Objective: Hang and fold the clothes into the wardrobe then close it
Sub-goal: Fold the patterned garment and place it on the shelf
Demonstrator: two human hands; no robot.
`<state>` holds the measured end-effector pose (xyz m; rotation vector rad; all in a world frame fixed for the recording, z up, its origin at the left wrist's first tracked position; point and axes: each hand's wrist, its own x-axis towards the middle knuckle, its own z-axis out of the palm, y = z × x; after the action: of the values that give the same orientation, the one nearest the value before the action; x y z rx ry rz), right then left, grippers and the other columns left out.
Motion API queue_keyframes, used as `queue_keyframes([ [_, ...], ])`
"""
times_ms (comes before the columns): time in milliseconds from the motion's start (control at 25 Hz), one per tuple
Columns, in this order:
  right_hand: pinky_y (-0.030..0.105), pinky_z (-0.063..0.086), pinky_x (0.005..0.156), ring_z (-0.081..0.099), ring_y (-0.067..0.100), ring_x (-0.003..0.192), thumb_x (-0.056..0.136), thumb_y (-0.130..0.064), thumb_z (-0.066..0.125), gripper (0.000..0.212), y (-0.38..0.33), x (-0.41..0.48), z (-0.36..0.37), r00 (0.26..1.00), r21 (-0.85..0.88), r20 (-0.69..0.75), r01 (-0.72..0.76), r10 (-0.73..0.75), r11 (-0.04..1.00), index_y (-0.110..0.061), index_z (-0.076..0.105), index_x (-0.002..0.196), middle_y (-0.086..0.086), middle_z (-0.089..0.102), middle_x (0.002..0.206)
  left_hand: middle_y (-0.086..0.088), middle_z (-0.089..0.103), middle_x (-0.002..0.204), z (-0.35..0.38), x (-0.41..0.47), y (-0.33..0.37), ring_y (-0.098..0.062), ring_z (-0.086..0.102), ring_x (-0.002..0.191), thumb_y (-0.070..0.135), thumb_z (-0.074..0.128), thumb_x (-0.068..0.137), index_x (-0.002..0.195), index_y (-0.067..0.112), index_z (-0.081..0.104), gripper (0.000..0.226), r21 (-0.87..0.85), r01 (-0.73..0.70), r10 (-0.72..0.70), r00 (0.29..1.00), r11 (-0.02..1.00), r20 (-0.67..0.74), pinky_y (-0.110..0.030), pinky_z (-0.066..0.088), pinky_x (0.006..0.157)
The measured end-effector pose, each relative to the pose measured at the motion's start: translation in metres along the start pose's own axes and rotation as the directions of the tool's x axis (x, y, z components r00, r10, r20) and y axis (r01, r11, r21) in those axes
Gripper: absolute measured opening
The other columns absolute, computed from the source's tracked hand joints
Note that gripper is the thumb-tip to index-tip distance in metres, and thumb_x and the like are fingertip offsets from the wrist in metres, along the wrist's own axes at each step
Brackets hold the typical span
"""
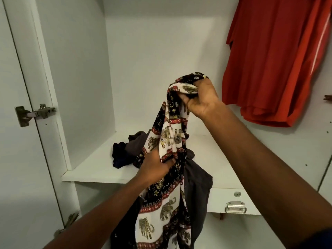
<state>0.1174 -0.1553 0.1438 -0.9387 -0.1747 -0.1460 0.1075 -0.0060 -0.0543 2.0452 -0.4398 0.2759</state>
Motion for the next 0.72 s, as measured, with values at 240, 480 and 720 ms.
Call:
queue_keyframes([
  [240, 0.044, 0.052, 0.103, 0.064, 0.019, 0.119, 0.097, -0.045, 0.064, 0.049, 0.049, -0.043, -0.062, 0.970, -0.755, 0.241, 0.211, -0.037, 0.620, -0.023, 0.051, 0.138, -0.001, 0.065, 0.129, -0.013, 0.079, 0.105, -0.036, 0.035, 0.060, -0.030, 0.076, 0.096, 0.018, 0.062, 0.102, 0.122, 0.008, 0.068, 0.024, -0.636, 0.170, -0.218, 0.976, 0.753, 0.004, -0.045, 0.061, 0.089],
  [480, 0.026, 0.043, 0.111, 0.038, 0.004, 0.141, 0.090, -0.046, 0.067, 0.079, 0.093, -0.114, -0.121, 0.734, -0.703, 0.651, 0.680, -0.194, 0.209, -0.035, 0.026, 0.156, -0.013, 0.031, 0.155, -0.010, 0.069, 0.067, -0.081, 0.084, 0.109, -0.017, 0.067, 0.052, 0.019, 0.056, 0.106, 0.096, 0.002, 0.065, 0.021, -0.700, 0.235, -0.284, 0.958, 0.674, 0.049, -0.027, 0.059, 0.051],
  [720, 0.042, 0.055, 0.101, 0.067, 0.026, 0.118, 0.095, -0.027, 0.072, 0.047, 0.112, -0.096, -0.129, 0.963, -0.659, 0.240, 0.072, 0.119, 0.748, -0.017, 0.058, 0.138, 0.008, 0.070, 0.128, -0.010, 0.069, 0.065, -0.069, 0.104, 0.122, -0.019, 0.068, 0.051, 0.012, 0.050, 0.105, 0.103, 0.002, 0.064, 0.017, -0.767, 0.258, -0.334, 0.941, 0.588, 0.060, -0.028, 0.057, 0.049],
])
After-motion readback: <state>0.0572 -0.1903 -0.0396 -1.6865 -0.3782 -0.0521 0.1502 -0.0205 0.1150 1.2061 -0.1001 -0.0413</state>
